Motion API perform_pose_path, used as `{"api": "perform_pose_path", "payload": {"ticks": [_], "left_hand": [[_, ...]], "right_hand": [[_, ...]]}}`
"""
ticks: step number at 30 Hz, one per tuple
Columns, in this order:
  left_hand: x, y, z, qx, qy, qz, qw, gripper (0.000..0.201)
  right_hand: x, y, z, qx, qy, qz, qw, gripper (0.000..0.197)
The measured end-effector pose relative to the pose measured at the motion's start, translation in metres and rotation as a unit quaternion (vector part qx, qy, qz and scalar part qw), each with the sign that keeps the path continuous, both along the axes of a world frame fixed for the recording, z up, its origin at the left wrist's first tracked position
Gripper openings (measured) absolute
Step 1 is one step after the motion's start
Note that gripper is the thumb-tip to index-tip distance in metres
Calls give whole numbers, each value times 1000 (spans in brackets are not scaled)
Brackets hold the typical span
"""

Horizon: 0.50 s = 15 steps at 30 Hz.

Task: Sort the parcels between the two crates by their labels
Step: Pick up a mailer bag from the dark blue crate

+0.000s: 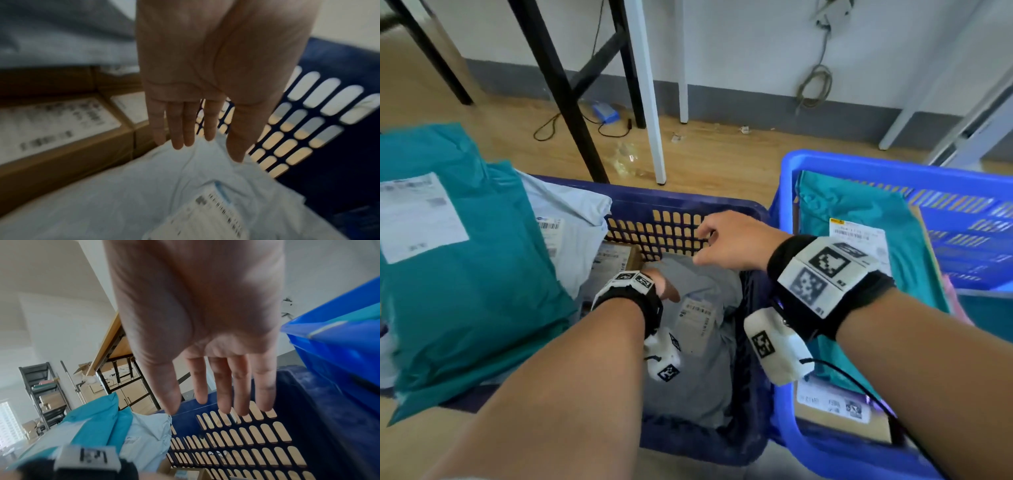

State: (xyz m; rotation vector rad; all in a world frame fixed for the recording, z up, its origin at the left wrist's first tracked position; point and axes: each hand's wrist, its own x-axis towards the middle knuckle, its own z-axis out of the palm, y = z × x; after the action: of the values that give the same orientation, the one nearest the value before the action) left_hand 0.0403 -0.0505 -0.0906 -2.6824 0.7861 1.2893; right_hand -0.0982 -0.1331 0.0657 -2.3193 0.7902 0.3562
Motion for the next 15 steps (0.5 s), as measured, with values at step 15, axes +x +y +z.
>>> {"api": "perform_pose_path", "payload": {"ticks": [15], "left_hand": [[-2,23,-55,94,61,29,993,47]], "right_hand": [[1,-17,-6,80,29,-41,996,36]]}}
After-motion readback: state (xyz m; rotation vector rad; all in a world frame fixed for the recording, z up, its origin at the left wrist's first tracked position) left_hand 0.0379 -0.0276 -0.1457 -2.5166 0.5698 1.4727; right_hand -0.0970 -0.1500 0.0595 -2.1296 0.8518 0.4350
